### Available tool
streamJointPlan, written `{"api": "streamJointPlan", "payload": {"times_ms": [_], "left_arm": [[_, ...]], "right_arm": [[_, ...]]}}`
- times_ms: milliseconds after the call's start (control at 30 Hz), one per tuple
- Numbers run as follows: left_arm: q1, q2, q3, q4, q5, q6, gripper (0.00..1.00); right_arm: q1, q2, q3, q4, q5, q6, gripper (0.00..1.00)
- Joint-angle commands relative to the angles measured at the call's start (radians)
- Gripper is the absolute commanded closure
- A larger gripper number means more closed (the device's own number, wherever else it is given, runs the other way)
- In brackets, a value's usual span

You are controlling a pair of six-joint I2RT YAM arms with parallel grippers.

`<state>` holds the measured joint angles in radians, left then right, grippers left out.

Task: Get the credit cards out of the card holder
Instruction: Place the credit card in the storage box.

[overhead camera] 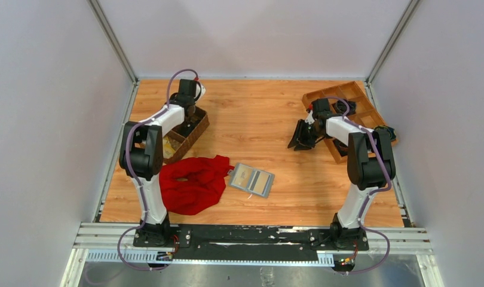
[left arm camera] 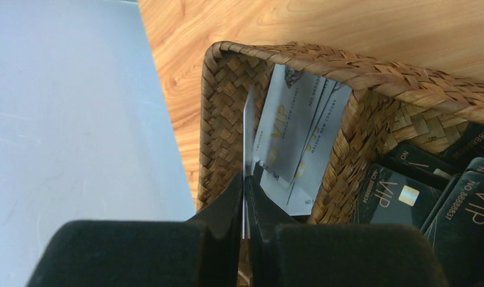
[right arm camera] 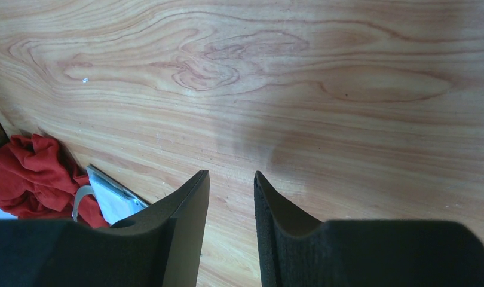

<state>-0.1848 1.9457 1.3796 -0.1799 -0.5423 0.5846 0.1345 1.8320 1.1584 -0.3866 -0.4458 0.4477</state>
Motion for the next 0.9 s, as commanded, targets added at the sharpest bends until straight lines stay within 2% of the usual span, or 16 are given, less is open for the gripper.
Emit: {"api": "streamJointPlan", "payload": {"times_ms": [0,33,100,200,433,667,767,867], "left_arm": [[0.011,0.026,0.057,-0.078,0.022,-0.049,0.90],[0.011,0.024,0.058,-0.085,0.019,-0.057,0.88],[0.011,0.030,0.071,-0.121,0.013,-0.066,0.77],[0.011,0.044,0.112,-0.210,0.006,-0.100,0.70],[0.007,-0.064,0.115,-0.300,0.090,-0.199,0.68],[-0.056,-0.260,0.103,-0.423,0.110,-0.327,0.67],[-0.083,-0.351,0.111,-0.508,0.220,-0.469,0.67],[-0.099,-0.459,0.049,-0.534,0.508,-0.643,0.67]], "right_arm": [[-0.013,-0.006,0.009,-0.012,-0.017,-0.013,0.62],[-0.013,-0.010,0.006,-0.011,-0.019,-0.014,0.62],[-0.013,-0.021,-0.001,-0.009,-0.021,-0.015,0.62],[-0.013,-0.043,-0.006,-0.008,-0.025,-0.016,0.62],[-0.013,-0.129,-0.046,0.011,-0.045,0.000,0.62],[-0.002,-0.272,-0.139,0.029,-0.069,0.017,0.61],[0.025,-0.352,-0.206,0.053,-0.078,0.040,0.61],[0.062,-0.428,-0.293,0.097,-0.080,0.090,0.60]]}}
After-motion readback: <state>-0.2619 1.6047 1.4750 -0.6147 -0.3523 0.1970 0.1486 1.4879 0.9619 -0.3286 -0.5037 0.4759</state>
